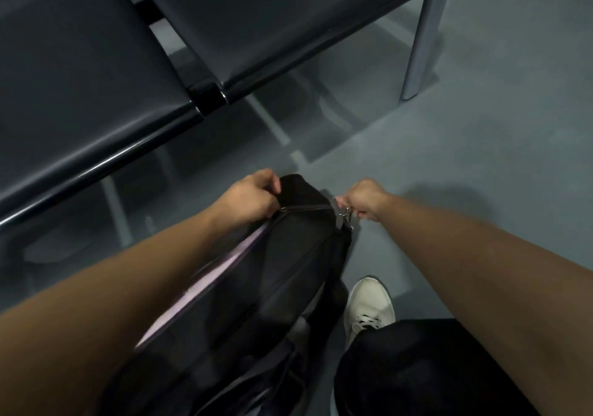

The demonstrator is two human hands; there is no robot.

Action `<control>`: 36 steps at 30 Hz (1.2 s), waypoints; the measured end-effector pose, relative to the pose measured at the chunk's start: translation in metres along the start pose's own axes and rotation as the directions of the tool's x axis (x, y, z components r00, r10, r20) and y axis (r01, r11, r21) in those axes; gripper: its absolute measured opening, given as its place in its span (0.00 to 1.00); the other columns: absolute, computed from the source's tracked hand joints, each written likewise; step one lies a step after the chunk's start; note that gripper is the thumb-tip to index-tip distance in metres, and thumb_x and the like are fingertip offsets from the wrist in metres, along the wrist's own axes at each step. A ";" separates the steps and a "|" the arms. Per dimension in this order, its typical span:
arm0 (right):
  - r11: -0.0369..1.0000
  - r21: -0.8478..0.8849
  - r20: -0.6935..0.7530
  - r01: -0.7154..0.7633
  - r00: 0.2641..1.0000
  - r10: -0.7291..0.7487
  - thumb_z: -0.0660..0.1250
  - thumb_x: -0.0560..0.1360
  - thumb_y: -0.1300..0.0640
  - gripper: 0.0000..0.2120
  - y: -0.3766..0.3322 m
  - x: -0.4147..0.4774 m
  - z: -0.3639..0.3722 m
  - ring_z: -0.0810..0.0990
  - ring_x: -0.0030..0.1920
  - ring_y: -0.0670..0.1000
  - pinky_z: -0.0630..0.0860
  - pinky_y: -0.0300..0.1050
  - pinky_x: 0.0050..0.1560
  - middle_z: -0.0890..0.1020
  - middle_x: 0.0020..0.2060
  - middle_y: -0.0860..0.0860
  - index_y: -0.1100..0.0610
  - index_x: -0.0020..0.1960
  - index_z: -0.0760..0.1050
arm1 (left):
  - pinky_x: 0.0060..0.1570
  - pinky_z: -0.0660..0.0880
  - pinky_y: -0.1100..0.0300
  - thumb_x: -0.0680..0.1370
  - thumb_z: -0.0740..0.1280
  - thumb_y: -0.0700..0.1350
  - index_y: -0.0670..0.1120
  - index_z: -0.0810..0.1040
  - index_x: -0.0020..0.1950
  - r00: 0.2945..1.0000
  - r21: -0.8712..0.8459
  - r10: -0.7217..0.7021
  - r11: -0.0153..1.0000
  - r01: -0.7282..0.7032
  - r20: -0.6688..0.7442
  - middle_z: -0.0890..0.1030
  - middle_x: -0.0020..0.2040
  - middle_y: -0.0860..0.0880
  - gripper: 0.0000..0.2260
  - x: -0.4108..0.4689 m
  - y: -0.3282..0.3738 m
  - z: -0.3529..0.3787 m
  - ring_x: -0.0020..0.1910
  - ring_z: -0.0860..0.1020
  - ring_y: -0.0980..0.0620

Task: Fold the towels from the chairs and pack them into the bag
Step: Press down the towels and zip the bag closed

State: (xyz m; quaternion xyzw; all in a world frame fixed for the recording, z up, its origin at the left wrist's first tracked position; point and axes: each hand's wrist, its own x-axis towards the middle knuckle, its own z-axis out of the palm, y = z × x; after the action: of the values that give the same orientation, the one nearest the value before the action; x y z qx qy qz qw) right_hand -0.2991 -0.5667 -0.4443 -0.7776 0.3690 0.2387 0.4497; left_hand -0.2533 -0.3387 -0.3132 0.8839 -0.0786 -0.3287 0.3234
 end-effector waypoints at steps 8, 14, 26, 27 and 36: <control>0.910 -0.367 -0.121 0.196 0.959 -0.255 0.72 0.77 0.54 0.09 -0.039 -0.036 0.013 0.83 0.54 0.60 0.73 0.45 0.48 0.82 0.48 0.58 0.60 0.50 0.82 | 0.23 0.66 0.65 0.77 0.64 0.27 0.44 0.66 0.43 0.991 -0.236 -0.072 0.971 0.043 -0.115 0.76 0.28 0.43 0.13 -0.064 -0.054 -0.044 0.22 0.71 0.52; 0.401 -0.324 0.409 0.857 0.509 -0.757 0.76 0.75 0.48 0.19 -0.113 -0.124 0.033 0.79 0.59 0.49 0.72 0.42 0.63 0.83 0.59 0.53 0.56 0.62 0.84 | 0.31 0.64 0.55 0.78 0.63 0.28 0.46 0.63 0.44 0.988 -0.402 -0.034 0.915 -0.030 -0.152 0.79 0.28 0.44 0.15 -0.071 -0.064 -0.038 0.24 0.72 0.49; 0.376 -0.612 0.222 0.695 0.608 -0.762 0.69 0.79 0.56 0.08 -0.093 -0.122 0.057 0.81 0.58 0.58 0.76 0.50 0.58 0.83 0.55 0.53 0.55 0.56 0.83 | 0.27 0.59 0.59 0.75 0.63 0.27 0.47 0.63 0.37 0.955 -0.366 -0.208 0.923 0.120 -0.212 0.73 0.22 0.47 0.18 -0.095 -0.120 -0.077 0.26 0.67 0.48; 0.395 -0.642 0.194 0.657 0.638 -0.745 0.69 0.79 0.56 0.08 -0.088 -0.117 0.050 0.81 0.58 0.59 0.76 0.49 0.57 0.83 0.55 0.53 0.55 0.56 0.83 | 0.28 0.59 0.59 0.75 0.64 0.27 0.47 0.64 0.36 0.950 -0.330 -0.228 0.932 0.150 -0.212 0.73 0.22 0.46 0.17 -0.103 -0.133 -0.093 0.27 0.68 0.48; 0.404 -0.765 0.250 0.501 0.810 -0.531 0.69 0.77 0.60 0.10 -0.126 -0.149 0.076 0.82 0.57 0.62 0.79 0.48 0.56 0.83 0.56 0.58 0.56 0.58 0.82 | 0.25 0.63 0.60 0.74 0.60 0.24 0.46 0.63 0.39 0.938 -0.311 -0.201 0.944 0.109 -0.282 0.74 0.27 0.42 0.17 -0.189 -0.181 -0.151 0.27 0.67 0.48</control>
State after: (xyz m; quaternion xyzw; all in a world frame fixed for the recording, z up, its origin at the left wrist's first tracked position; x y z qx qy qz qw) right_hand -0.2945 -0.4061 -0.3102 -0.9717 -0.0305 0.2147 0.0938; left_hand -0.3169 -0.0526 -0.2388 0.8707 0.0929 -0.2184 0.4306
